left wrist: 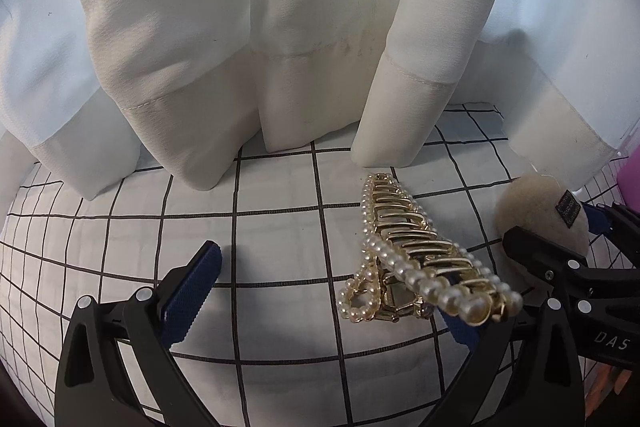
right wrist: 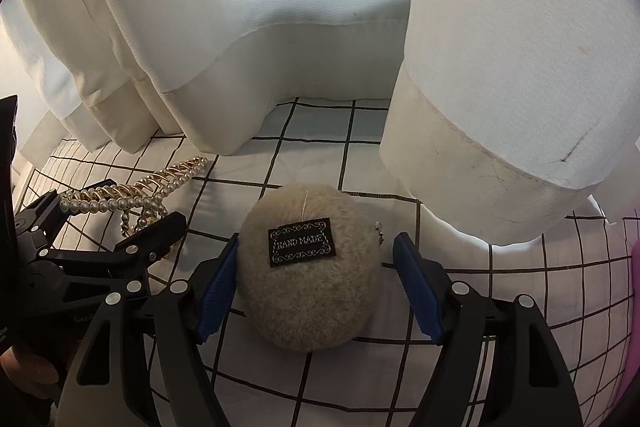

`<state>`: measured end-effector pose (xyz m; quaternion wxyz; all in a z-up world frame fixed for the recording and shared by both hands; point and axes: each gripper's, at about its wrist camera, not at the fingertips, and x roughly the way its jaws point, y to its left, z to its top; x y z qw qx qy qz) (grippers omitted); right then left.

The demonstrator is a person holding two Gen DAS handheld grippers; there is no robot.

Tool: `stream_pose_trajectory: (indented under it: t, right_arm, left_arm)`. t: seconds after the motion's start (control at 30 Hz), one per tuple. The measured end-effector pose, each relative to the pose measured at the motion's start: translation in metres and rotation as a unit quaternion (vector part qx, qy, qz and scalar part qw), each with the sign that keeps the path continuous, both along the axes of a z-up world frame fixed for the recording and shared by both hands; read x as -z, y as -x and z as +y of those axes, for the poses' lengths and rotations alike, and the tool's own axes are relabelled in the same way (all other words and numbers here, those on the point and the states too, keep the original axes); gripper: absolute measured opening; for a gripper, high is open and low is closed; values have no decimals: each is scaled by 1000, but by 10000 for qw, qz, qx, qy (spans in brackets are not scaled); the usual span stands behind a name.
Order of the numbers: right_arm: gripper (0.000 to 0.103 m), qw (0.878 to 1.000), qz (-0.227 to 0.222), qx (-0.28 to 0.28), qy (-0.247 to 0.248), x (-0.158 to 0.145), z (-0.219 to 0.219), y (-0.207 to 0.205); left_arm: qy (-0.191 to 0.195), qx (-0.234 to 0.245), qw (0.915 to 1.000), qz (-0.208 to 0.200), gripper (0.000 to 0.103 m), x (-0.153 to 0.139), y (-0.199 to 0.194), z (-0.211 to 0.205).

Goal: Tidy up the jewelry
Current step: 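Grasp the gold pearl claw clip with the left tool while the right tool grasps the beige pouf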

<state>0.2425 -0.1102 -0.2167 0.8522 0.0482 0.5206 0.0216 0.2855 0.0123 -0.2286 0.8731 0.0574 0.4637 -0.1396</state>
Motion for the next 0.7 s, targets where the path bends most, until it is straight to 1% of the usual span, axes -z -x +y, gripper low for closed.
stream_pose_trajectory:
  t: [0.17,0.3,0.4,0.53,0.6,0.63,0.67,0.7]
  right_arm:
    - [71,10000,-19,43,28,0,-3,-4]
    - [71,9999,-77,43,82,1,-2,-6]
    - [71,9998,-125,55,108,4,0,-5]
    - [70,9998,-159,44,64,6,6,1]
    - [70,9998,-171,46,18,7,6,2]
    - [68,9998,-184,51,-3,7,5,4]
    - [65,9998,-203,57,-23,7,6,5]
    - [63,9997,-215,69,-33,6,5,7]
  left_arm:
    - [-83,-16,10000,-11,97,1,-6,-7]
    - [-73,-44,10000,-28,97,1,-15,-10]
    - [4,-44,10000,-21,97,0,-17,-10]
    - [65,-34,10000,-25,94,5,-14,0]
    - [24,-23,10000,-68,90,4,-8,5]
    - [9,-2,10000,-91,85,4,-7,5]
    - [19,26,9999,-127,75,2,-5,6]
    - [11,52,9999,-165,69,2,-3,5]
